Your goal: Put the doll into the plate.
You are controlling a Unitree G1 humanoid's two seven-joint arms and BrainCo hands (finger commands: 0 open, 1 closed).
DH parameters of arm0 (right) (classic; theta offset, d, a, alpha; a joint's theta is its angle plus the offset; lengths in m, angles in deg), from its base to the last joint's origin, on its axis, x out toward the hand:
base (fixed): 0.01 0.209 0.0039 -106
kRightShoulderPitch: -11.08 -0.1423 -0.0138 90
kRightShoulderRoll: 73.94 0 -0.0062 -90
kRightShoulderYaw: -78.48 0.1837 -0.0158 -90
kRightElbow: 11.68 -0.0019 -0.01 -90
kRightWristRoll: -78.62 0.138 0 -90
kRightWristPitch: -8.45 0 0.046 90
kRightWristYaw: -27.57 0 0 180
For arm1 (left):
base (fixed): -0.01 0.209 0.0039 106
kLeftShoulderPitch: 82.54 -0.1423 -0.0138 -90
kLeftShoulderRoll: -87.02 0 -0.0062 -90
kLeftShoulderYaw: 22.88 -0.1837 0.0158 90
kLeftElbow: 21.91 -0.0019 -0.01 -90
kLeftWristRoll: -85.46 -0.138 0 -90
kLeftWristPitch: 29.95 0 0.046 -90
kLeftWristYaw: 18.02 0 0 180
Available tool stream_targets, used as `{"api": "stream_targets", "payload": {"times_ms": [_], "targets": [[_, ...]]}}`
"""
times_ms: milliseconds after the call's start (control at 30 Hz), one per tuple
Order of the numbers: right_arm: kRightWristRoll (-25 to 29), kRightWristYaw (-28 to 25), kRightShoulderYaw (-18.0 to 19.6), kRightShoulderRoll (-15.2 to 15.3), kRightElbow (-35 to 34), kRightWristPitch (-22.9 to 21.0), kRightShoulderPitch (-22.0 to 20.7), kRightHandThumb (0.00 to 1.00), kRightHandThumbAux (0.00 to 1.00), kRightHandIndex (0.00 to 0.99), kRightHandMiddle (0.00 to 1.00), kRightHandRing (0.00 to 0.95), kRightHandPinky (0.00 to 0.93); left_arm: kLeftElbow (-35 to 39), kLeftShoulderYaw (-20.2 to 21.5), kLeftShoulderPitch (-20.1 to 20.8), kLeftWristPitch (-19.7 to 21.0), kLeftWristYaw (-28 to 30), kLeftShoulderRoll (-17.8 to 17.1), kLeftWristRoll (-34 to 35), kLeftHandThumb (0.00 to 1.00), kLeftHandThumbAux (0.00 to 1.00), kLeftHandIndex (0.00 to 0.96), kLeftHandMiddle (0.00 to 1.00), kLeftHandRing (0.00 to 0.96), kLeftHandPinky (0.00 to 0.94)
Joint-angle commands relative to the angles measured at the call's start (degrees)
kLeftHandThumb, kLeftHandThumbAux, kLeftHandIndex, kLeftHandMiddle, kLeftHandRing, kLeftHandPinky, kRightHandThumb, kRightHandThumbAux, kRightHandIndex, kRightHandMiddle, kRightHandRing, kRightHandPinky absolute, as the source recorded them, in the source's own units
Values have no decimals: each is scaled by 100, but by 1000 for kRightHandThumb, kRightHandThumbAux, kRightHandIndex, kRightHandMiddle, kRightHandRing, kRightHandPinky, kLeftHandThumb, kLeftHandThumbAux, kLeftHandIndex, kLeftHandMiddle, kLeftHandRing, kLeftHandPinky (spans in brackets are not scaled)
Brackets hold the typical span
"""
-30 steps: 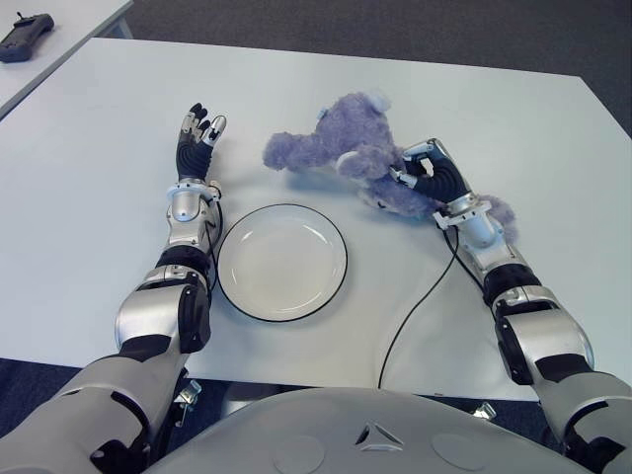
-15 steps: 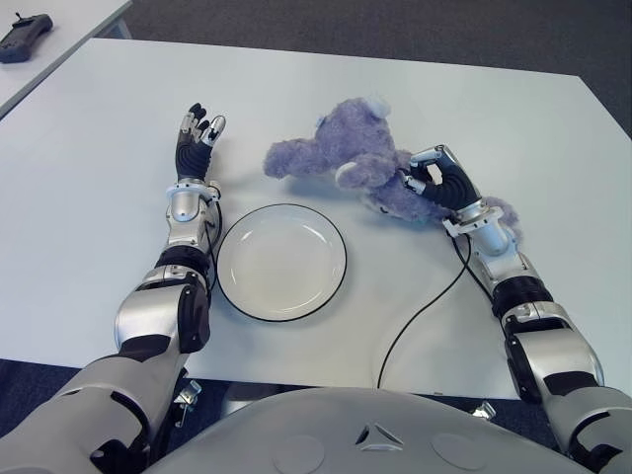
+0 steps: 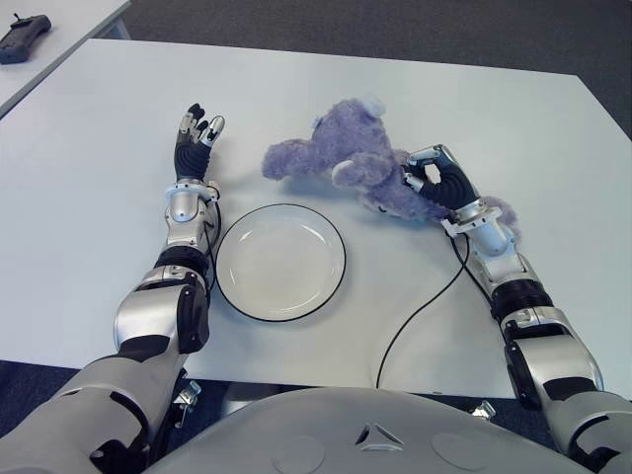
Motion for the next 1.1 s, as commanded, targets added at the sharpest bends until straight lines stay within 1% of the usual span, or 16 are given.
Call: {"api": "stream_targets", "payload": {"times_ms": [33, 67, 100, 133, 300, 667, 900, 1100], "targets": [[-600, -48, -286, -114, -217, -475, 281, 267, 487, 68, 160, 119, 60, -916, -16, -1442, 363, 85, 489, 71, 0, 472, 66, 73, 14, 0], [-612, -64, -294, -113, -296, -509, 290, 253, 482, 36, 120, 87, 37, -916, -20, -1443, 366, 73, 489, 66, 0, 475, 67, 73, 14, 0], [-624, -79, -302, -103, -345, -536, 293, 250, 482, 30, 114, 82, 33, -915, -22, -1443, 368, 62, 490, 63, 0, 475, 67, 73, 14, 0], [-634, -87, -308, -96, -377, -560, 296, 241, 478, 14, 87, 60, 16, -915, -22, -1443, 368, 56, 490, 62, 0, 478, 68, 74, 14, 0], [-775, -60, -315, -58, -573, -764, 308, 237, 455, 0, 6, 1, 0, -911, -7, -1448, 351, 64, 499, 80, 0, 485, 66, 73, 17, 0], [-1086, 106, -297, -84, -896, -1323, 221, 208, 370, 0, 0, 0, 0, -904, -28, -1456, 307, 66, 504, 59, 0, 469, 60, 70, 15, 0], [-1293, 283, -354, -211, -778, -1685, -127, 193, 325, 0, 0, 0, 0, -916, -46, -1450, 334, 64, 484, 36, 0, 454, 58, 63, 5, 0], [-1226, 255, -351, -281, -804, -1850, -281, 203, 313, 0, 0, 0, 0, -922, -39, -1446, 355, 86, 479, 46, 0, 454, 59, 61, 3, 0]]}}
